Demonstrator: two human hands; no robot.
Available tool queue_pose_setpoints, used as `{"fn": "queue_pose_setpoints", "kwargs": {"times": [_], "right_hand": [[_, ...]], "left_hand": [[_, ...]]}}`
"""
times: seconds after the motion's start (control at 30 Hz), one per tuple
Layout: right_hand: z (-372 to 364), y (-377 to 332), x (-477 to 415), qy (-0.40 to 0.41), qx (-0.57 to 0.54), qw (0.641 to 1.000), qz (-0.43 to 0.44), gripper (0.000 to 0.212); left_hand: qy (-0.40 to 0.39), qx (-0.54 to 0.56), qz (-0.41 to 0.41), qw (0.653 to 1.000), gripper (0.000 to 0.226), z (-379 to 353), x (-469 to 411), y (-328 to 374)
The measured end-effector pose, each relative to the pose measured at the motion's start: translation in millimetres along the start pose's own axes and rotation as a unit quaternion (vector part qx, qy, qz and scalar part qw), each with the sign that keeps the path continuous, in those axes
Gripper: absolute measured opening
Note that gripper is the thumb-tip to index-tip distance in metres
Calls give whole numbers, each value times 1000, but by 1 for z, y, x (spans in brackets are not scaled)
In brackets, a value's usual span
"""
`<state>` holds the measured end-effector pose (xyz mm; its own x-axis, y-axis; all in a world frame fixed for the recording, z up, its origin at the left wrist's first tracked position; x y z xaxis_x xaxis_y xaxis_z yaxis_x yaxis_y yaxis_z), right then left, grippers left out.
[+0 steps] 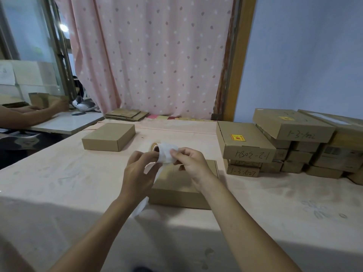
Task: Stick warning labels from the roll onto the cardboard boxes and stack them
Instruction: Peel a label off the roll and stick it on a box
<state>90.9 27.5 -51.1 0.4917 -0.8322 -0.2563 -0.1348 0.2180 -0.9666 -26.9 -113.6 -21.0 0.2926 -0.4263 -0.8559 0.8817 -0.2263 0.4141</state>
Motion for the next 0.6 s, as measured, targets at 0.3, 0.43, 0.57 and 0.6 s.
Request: {"fn": "queue_pose_setpoints", "kwargs": {"times": [0.3,0.43,0.57,0.6], "right_hand": [[-1,-2,4,10,-37,999,38,23],[-8,-9,5,6,-7,997,80,29],[-24,-10,8,-38,21,994,102,33],[-28,-10,8,-46,2,994,97,31]], "left_hand": [[-204,185,247,929,62,-25,0,-32],[-201,342,304,866,29,-29,-6,-28],[-137,334,313,879,20,-18,-12,-39],[-128,330,308,883,19,-13,-13,-40]]}}
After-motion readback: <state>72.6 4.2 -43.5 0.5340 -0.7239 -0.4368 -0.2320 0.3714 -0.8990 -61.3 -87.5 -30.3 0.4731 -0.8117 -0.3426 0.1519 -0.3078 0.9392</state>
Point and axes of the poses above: each hand's wrist, its own x-axis away from the middle knuckle, its own z-axis out of the back of the hand, y = z × x, the point moved 9 cm from there along -x, towards the middle knuckle, and after that the axes turned 7 degrees about z, right-handed, at the moved point
